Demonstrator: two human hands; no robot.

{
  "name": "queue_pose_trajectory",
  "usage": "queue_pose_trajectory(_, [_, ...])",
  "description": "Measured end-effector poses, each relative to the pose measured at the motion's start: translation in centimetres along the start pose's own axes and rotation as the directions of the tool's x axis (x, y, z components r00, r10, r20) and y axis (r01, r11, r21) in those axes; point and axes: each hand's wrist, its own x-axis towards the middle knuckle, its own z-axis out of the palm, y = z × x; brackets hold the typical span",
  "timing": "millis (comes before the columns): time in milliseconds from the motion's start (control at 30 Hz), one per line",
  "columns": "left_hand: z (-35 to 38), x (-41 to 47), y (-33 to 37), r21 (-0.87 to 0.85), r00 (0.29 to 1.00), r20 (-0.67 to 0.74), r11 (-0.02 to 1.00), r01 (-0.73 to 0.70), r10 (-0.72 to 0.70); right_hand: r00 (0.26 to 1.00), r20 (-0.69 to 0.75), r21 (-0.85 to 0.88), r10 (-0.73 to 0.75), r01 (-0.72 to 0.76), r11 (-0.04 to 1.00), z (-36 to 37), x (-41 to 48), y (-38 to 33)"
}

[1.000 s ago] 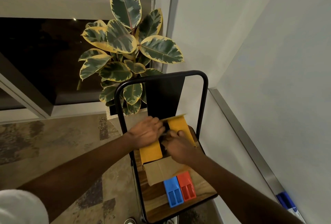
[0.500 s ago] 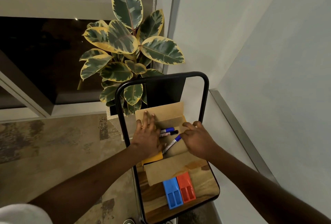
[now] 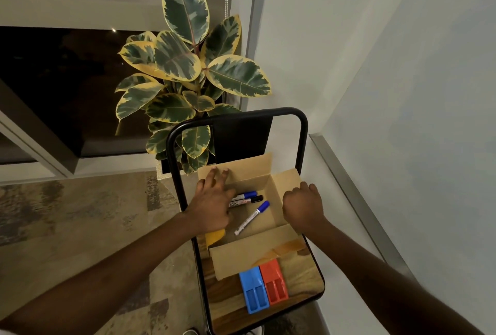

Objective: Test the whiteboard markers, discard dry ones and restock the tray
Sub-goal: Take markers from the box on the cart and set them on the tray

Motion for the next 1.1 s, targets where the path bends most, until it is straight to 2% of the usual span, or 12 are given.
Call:
queue_pose_trajectory(167, [-1.0, -1.5, -2.3, 0.044, 0.986, -0.013, 0.985, -0.166, 0.167, 0.999, 0.03, 0.003, 0.024, -0.024, 1.0, -1.1, 0.9, -2.4])
queue_pose_trajectory(300, [-1.3, -2.4, -3.5, 0.129, 0.98, -0.013, 0.972, -0.196, 0.199, 0.993, -0.011, -0.011, -0.118, 0.117, 0.993, -1.0, 1.3, -4.3])
queue_pose_trajectory(400, [-1.6, -3.0, -3.7, 0.225, 0.982, 0.058, 0.956, -0.188, 0.179, 0.954, -0.003, -0.055, -0.299, 0.298, 0.953, -0.4, 2.1, -6.1])
queue_pose_trajectory(467, [-2.1, -3.2, -3.6, 0.271, 0.98, 0.115, 0.945, -0.186, 0.159, 0.93, 0.011, -0.063, -0.366, 0.366, 0.928, 0.0, 2.9, -7.4])
queue_pose_trajectory(600, [-2.4, -3.6, -3.3, 0.373, 0.974, 0.198, 0.91, -0.18, 0.111, 0.914, 0.109, -0.031, -0.392, 0.397, 0.917, 1.4, 4.6, -8.9])
queue_pose_trajectory(800, [-1.1, -3.6, -1.2, 0.491, 0.979, 0.191, 0.857, -0.157, 0.07, 0.91, 0.082, -0.031, -0.407, 0.411, 0.911, 3.8, 5.8, -9.1])
queue_pose_trajectory(933, [0.0, -2.7, -0.1, 0.42, 0.99, 0.134, 0.907, -0.018, -0.042, 0.917, 0.03, -0.008, -0.399, 0.399, 0.917, 4.8, 6.3, -8.7])
queue_pose_trajectory(1100, [1.4, -1.9, 0.3, 0.358, 0.978, 0.098, 0.923, 0.14, -0.187, 0.909, 0.019, -0.008, -0.416, 0.416, 0.909, 6.0, 7.0, -8.7])
